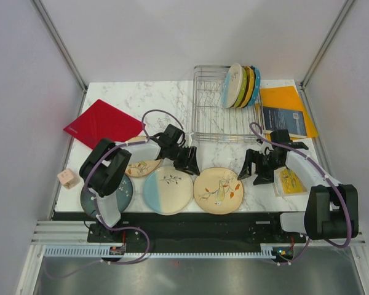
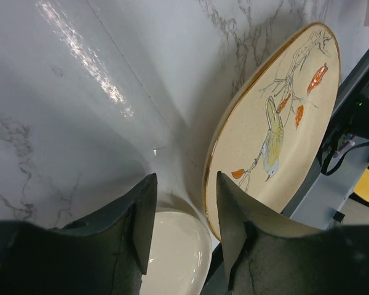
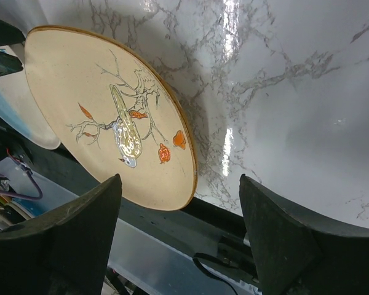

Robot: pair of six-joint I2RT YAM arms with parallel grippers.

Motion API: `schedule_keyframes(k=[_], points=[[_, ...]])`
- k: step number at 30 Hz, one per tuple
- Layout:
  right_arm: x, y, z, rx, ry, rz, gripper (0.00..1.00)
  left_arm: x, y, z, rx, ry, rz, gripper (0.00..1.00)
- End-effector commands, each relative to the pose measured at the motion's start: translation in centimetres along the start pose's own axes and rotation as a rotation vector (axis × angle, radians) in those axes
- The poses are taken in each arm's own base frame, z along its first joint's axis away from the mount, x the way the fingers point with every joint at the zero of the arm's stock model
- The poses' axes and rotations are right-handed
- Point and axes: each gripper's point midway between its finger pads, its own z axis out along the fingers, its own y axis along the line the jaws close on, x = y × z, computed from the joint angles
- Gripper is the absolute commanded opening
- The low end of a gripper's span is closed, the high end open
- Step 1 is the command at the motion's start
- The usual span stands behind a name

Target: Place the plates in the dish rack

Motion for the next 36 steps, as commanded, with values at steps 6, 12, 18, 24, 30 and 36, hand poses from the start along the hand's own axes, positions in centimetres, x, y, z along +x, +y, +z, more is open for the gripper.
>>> schedule_keyframes(k=[6, 12, 18, 24, 30, 36], points=[[-0.1, -0.4, 0.8, -0.001, -0.016, 0.041, 0.84, -0.2, -2.8, 1.1, 0.121, 0.018, 0.136, 0.48], [0.3, -0.5, 1.8, -0.024, -0.005, 0.079, 0.83, -0.2, -3.6, 2.1, 0.169, 0.05, 0.146, 0.22], [0.4, -0.9, 2.8, -0.031, 0.027, 0.106, 0.83, -1.2, -3.6, 2.0, 0.159, 0.036, 0.174, 0.04], [0.1, -0.8, 3.9, -0.062, 0.045, 0.11, 0.81, -2.6, -3.4, 1.6, 0.144, -0.001, 0.207, 0.02], [0.3, 0.1, 5.2, -0.156, 0.085, 0.123, 0.75, -2.9, -3.3, 2.2, 0.152, 0.009, 0.188, 0.02], [0.9, 1.6, 5.7, -0.219, 0.123, 0.118, 0.66, -3.4, -3.3, 2.3, 0.152, 0.003, 0.189, 0.02]])
